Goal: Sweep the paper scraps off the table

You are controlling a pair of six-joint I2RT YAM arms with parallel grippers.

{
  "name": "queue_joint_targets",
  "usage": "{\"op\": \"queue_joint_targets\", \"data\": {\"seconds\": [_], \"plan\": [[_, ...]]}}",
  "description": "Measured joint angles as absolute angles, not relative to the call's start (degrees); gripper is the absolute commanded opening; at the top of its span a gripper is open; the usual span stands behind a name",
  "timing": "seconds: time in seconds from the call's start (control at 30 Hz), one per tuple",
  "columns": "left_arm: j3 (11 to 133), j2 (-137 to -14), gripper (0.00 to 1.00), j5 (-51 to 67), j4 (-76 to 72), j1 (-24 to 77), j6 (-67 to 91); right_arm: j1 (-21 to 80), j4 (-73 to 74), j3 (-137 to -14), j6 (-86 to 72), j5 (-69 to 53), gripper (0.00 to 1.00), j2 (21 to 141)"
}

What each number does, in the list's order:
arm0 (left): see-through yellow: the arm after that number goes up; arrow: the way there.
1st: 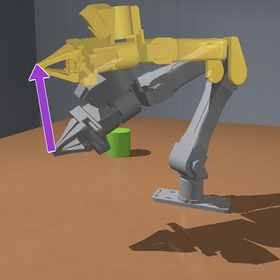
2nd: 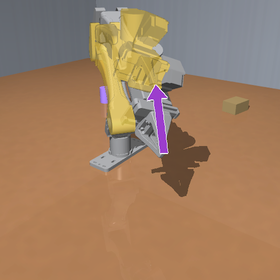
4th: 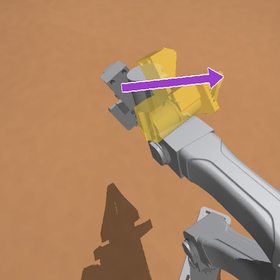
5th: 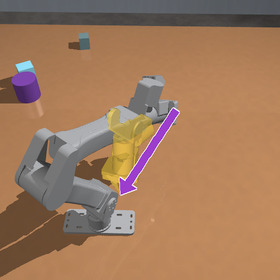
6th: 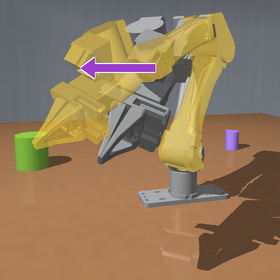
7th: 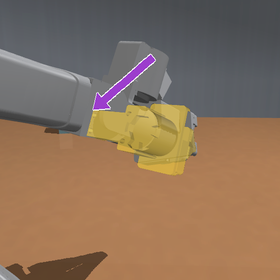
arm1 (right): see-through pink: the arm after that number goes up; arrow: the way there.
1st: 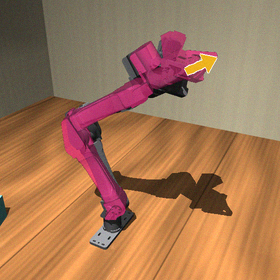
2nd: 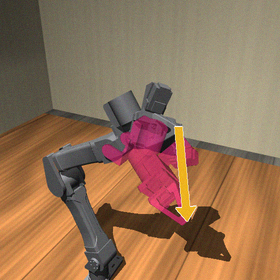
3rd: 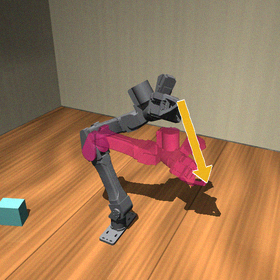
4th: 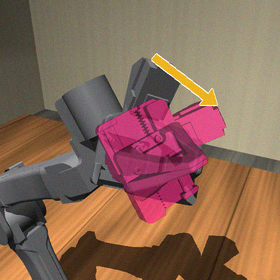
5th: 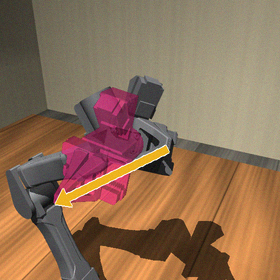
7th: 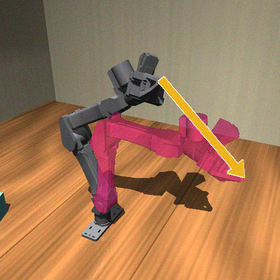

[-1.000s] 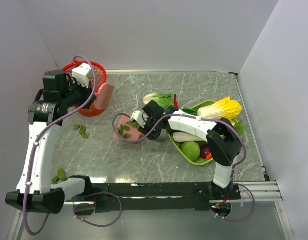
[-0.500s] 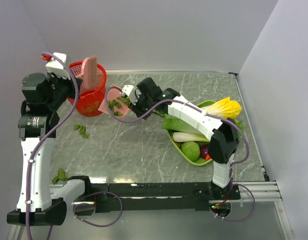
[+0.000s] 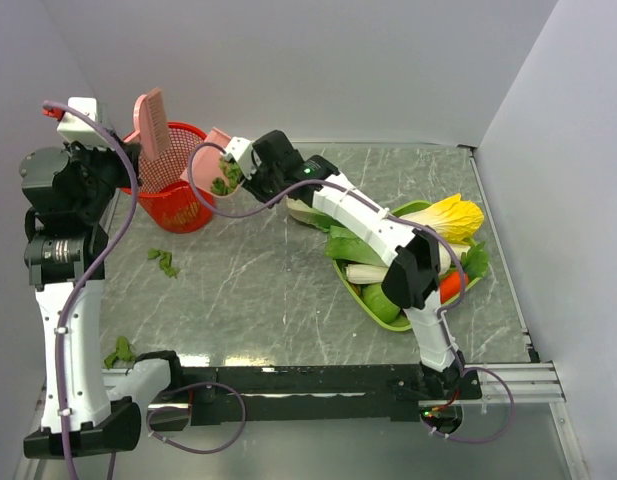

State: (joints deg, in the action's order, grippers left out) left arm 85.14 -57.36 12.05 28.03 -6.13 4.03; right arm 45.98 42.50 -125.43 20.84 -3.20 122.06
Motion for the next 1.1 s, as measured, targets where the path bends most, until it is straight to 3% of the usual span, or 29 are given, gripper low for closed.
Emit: {"op": "queue_joint_targets", "data": {"seconds": [0.3,0.7,1.1], "plan": [[85.1,-55.5,0.01,13.0,27.4,-7.3,4.2,46.2,41.2,-141.8,22.9,3.3,0.0,131.0],[83.8,-53.6,0.01,15.6,27.7,-9.0,4.9,50.2,24.8,-141.9,43.1,17.5,0.0,136.8],[83.5,-52.3,0.01,19.1,27.7,-10.7,7.0,52.0,-4.1,-133.9,78.3,24.3,0.0,138.9]]}}
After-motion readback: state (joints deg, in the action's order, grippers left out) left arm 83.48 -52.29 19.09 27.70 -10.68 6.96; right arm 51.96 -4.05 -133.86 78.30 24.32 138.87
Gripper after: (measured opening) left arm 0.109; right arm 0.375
